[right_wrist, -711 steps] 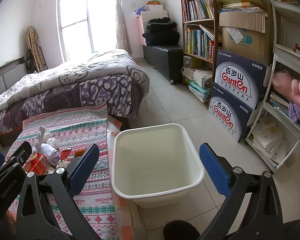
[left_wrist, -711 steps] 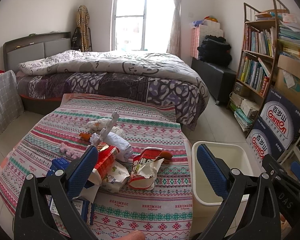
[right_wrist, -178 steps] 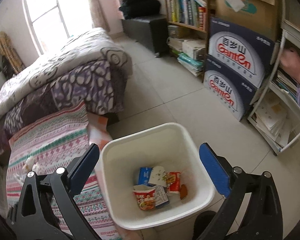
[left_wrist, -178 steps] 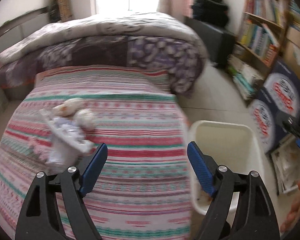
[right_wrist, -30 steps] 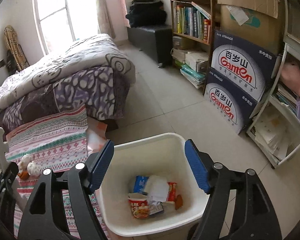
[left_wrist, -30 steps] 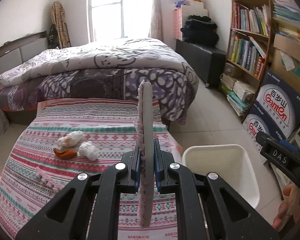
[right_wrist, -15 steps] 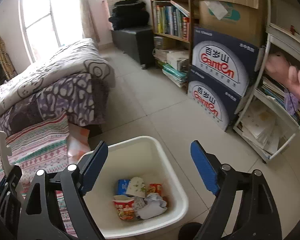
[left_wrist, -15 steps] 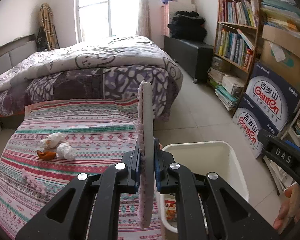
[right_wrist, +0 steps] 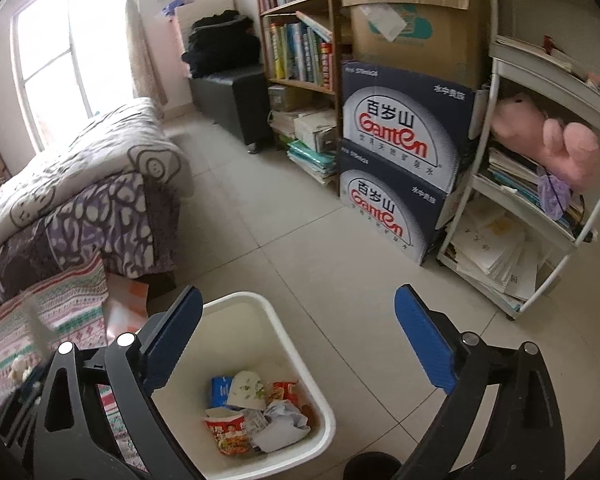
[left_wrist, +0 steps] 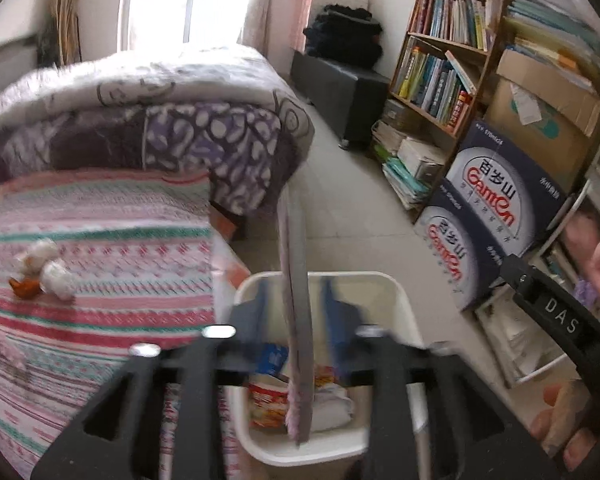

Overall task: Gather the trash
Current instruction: 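Move the white comb piece over the bin and open the left tool, then grasp the pink fuzzy strip with the left tool while the right tool grasps the white tissue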

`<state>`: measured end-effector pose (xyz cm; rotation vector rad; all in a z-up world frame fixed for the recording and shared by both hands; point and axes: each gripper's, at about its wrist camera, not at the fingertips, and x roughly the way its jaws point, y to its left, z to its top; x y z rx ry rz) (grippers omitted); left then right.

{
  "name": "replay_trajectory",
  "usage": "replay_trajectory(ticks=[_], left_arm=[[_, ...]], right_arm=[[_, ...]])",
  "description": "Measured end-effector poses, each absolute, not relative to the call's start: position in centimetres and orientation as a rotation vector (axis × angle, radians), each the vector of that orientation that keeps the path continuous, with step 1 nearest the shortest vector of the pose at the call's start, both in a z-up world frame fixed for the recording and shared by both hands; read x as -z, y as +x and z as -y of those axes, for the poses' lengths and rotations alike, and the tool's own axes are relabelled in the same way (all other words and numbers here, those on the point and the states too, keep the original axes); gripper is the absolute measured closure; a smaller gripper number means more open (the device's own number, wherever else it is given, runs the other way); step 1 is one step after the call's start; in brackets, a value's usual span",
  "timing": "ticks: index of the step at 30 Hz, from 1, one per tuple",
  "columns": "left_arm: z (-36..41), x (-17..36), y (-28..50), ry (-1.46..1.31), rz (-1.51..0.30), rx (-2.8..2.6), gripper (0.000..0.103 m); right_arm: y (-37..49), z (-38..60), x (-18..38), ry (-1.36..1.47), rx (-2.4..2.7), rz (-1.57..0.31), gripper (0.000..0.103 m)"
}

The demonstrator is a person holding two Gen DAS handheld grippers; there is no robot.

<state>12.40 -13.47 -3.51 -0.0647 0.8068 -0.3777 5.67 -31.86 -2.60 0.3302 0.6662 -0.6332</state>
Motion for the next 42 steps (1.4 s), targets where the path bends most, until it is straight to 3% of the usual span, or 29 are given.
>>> replay_trajectory(ticks=[21,29,33,42], left_arm=[[2.8,4.8,14.1,-0.132,-0.88,0.1,0.03],[-5.9,7.6,15.8,-0.194,-0.961,-0.185,0.024],[-10.1,9.6,16.7,-0.163,-1.002,-0.359,0.017],[-18.1,14.8,18.4,-0.276,-1.141,-0.553,0.016]], right_arm=[[9.0,23.4,3.1,0.249,0.463,-0.737,0.007],[10.7,18.0,3.8,0.182,0.378,-0.773,0.007],[11.5,16.1,4.3,0.179,0.339,-0.801,0.007],[13.0,12.9,6.1,0.149,0.287,-0.866,0.007]])
